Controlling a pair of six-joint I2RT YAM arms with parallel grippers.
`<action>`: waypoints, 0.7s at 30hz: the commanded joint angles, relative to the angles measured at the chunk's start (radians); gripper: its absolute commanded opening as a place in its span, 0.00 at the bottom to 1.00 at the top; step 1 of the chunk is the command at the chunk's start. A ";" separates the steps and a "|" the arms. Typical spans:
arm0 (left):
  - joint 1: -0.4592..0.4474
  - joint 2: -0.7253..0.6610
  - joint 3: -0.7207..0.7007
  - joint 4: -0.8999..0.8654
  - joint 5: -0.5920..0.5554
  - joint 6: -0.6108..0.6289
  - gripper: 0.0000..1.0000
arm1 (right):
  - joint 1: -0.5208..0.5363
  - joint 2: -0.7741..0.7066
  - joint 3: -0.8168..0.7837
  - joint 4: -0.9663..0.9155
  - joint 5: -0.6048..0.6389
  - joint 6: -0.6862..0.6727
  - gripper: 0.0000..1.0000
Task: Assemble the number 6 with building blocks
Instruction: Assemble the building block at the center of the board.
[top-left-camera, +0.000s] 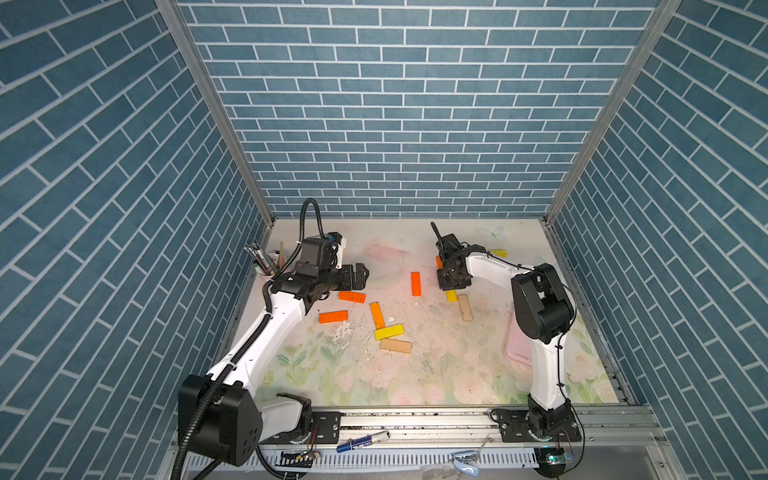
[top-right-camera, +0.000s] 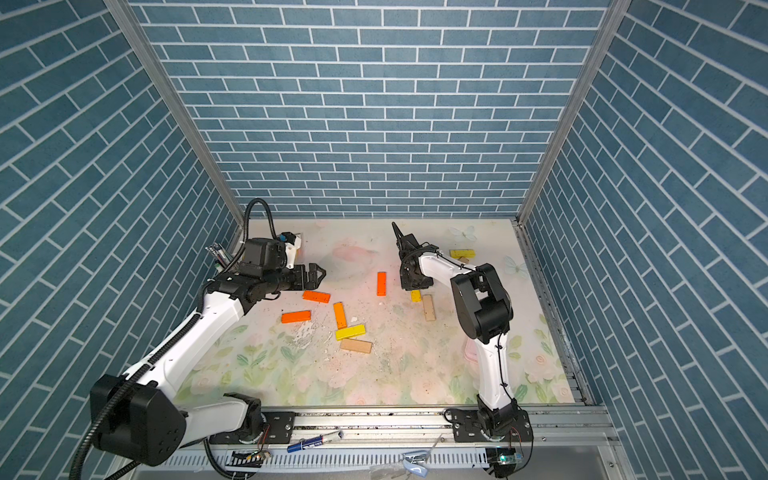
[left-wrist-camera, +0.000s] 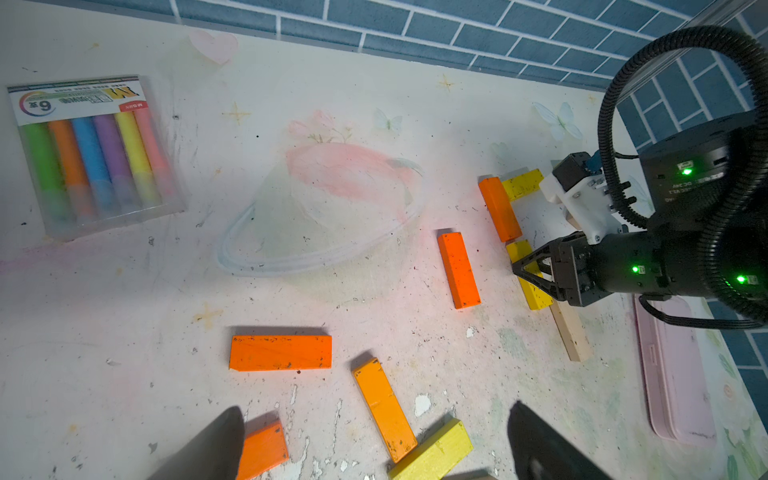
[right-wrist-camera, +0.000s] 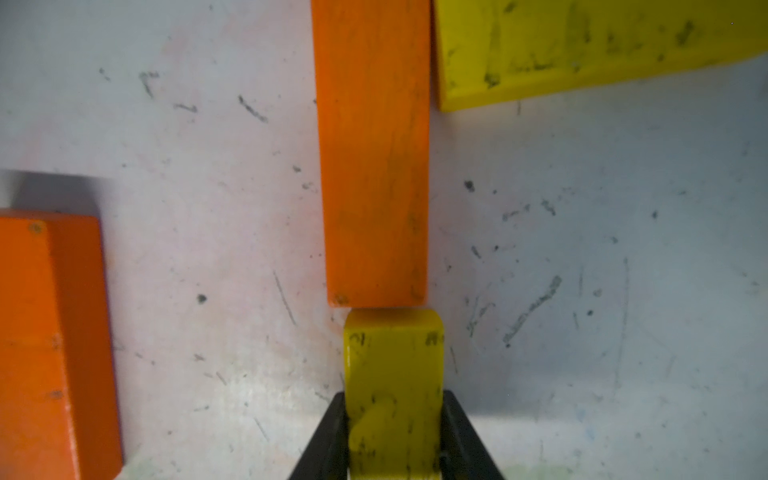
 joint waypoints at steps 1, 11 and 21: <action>0.005 0.003 -0.007 0.007 0.002 -0.005 0.99 | -0.003 0.038 0.016 -0.024 -0.017 0.021 0.34; 0.005 0.008 -0.007 0.008 0.002 -0.005 0.99 | -0.002 0.066 0.056 -0.041 -0.022 0.025 0.39; 0.005 0.012 -0.005 0.004 -0.002 -0.002 0.99 | -0.003 0.031 0.218 -0.145 -0.001 -0.016 0.61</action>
